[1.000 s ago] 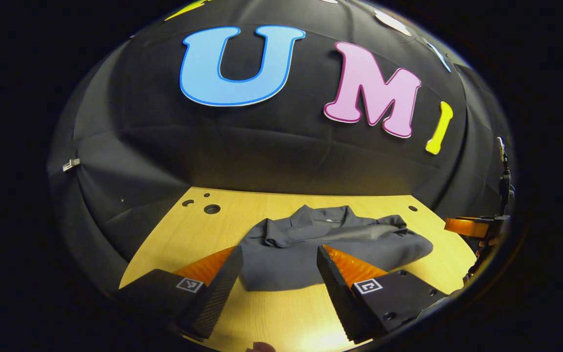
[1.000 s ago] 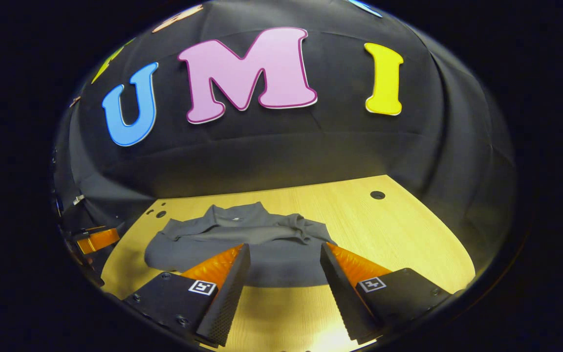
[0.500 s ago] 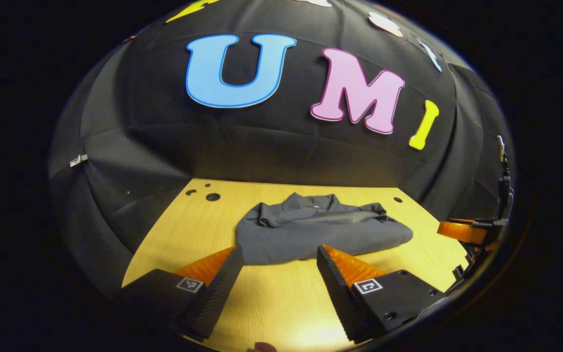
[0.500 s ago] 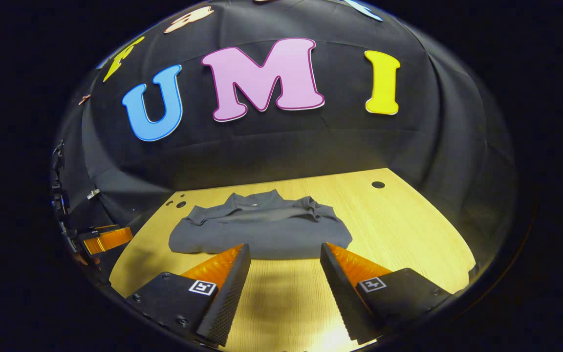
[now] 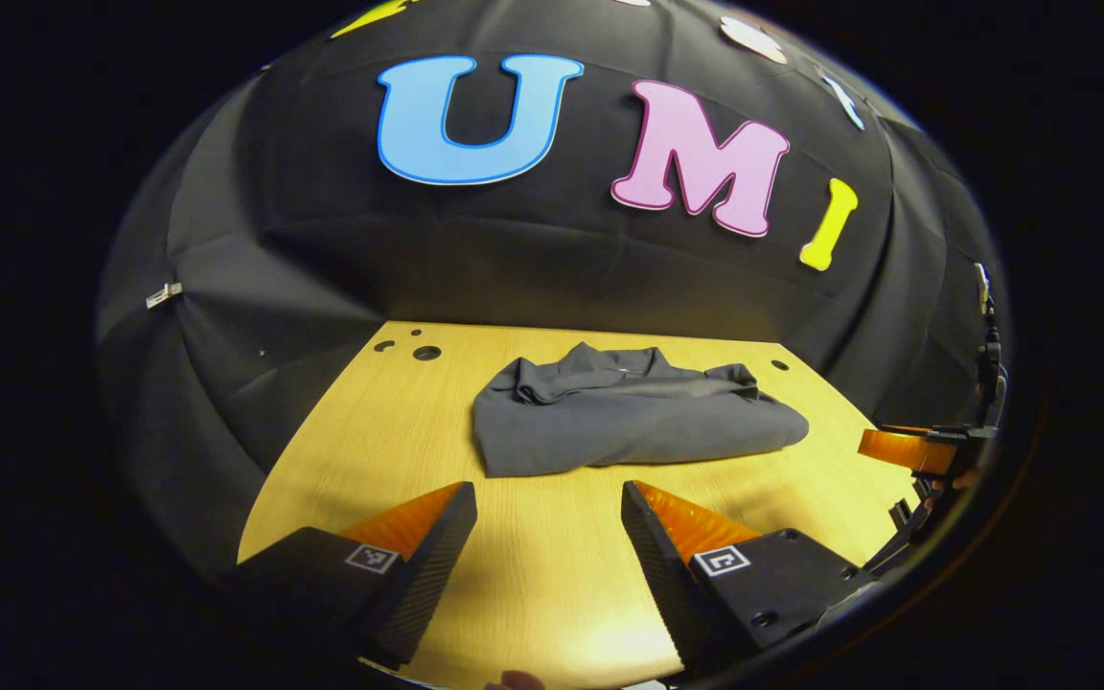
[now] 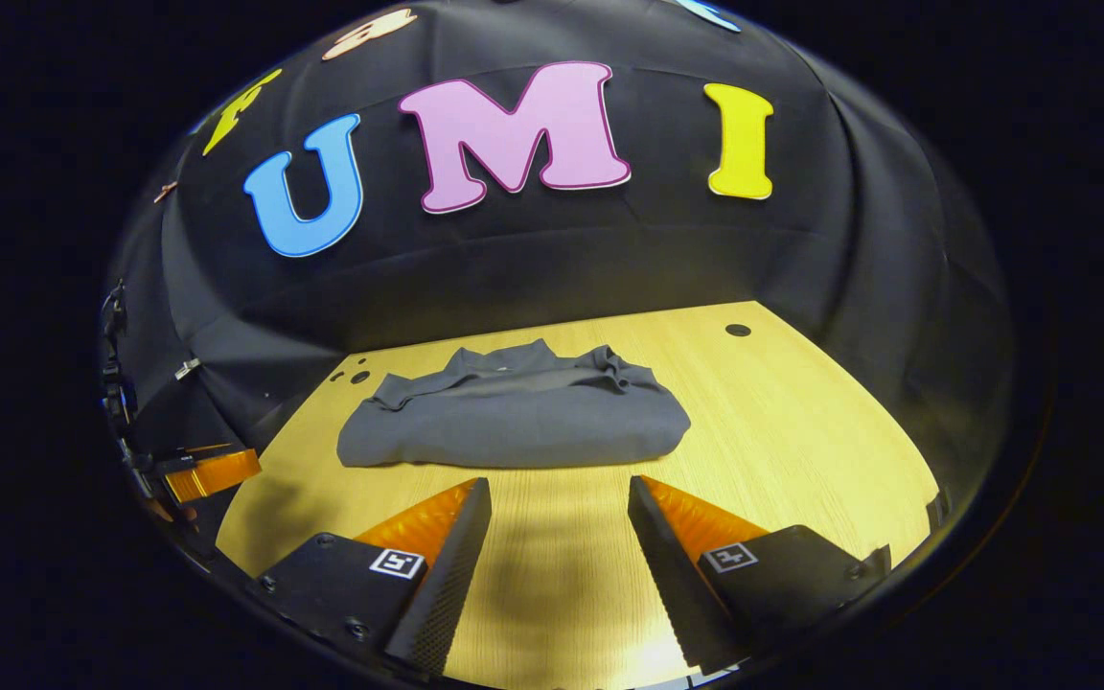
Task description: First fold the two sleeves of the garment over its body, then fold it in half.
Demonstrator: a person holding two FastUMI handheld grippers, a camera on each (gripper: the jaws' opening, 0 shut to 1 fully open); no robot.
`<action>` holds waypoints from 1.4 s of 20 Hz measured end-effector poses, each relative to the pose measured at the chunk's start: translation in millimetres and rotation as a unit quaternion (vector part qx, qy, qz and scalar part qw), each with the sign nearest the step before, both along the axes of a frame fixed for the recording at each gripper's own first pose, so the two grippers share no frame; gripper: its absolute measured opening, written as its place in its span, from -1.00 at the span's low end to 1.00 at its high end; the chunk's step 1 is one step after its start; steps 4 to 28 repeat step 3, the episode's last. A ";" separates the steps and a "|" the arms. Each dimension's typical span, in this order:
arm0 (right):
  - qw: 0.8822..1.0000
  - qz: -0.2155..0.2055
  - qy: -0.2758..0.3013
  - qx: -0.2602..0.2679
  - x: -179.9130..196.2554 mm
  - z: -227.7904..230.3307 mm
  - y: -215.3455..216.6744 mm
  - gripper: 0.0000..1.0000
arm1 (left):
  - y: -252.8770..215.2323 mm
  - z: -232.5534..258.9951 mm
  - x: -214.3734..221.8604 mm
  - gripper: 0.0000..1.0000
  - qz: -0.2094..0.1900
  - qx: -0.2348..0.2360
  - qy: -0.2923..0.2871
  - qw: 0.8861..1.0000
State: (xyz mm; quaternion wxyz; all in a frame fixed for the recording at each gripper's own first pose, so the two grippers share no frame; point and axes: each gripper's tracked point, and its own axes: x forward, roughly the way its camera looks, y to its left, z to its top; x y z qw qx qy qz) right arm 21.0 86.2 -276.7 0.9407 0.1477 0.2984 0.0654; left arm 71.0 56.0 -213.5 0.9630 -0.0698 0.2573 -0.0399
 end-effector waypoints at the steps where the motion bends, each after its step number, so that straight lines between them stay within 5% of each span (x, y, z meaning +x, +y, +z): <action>1: 1.000 -0.001 -0.001 -0.001 0.1 1.0 -1.1 0.79 | 0.4 0.4 0.8 0.92 0.000 0.001 -0.001 1.000; 28: 1.000 -0.001 -0.002 -0.004 -1.4 2.8 -1.7 0.79 | 0.3 0.5 0.6 0.92 -0.003 0.003 -0.001 1.000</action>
